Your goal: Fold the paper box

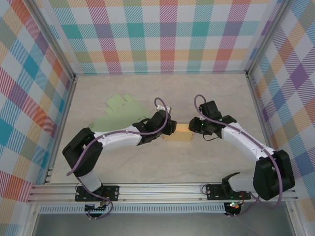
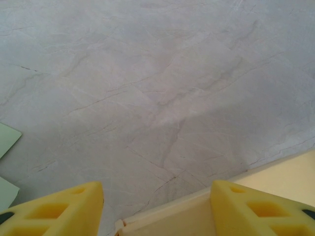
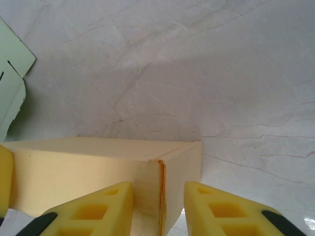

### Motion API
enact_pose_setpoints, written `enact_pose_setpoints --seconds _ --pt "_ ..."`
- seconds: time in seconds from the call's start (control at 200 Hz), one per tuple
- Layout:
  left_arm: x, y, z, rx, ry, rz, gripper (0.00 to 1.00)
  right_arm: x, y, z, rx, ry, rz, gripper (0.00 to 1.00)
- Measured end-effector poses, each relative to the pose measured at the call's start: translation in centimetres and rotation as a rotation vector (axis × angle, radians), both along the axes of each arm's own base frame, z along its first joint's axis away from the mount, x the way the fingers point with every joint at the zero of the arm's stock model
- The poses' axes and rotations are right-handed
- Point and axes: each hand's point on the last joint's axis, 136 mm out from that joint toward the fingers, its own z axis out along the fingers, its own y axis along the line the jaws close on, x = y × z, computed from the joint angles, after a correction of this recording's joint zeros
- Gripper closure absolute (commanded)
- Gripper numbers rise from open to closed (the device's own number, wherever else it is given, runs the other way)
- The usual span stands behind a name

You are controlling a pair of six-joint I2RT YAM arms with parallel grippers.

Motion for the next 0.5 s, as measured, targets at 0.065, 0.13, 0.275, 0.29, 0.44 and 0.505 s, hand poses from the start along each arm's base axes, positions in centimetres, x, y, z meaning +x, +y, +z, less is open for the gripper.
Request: enact_pose_setpoints --seconds 0.065,0.13,0.275,0.29,0.44,0.505 --pt "0.0 0.0 0.0 -0.002 0.001 0.003 0.41 0.2 0.0 0.0 0.012 -0.015 -0.001 0.7" --pt "0.0 0.1 0.0 -0.007 0.006 0.009 0.41 0.3 0.2 0.0 0.023 -0.025 0.0 0.71" --pt "-0.3 0.8 0.1 -0.014 0.034 0.016 0.41 0.6 0.4 0.1 0.035 -0.042 0.001 0.72" --pt "-0.4 0.8 0.1 -0.013 0.039 0.015 0.41 0.6 0.4 0.1 0.036 -0.044 0.001 0.72" --pt "-0.6 2.1 0.0 -0.034 0.084 0.029 0.39 0.7 0.5 0.1 0.04 -0.053 0.001 0.72" --pt "-0.6 2.6 0.0 -0.053 0.105 0.038 0.39 0.7 0.5 0.1 0.04 -0.053 0.001 0.72"
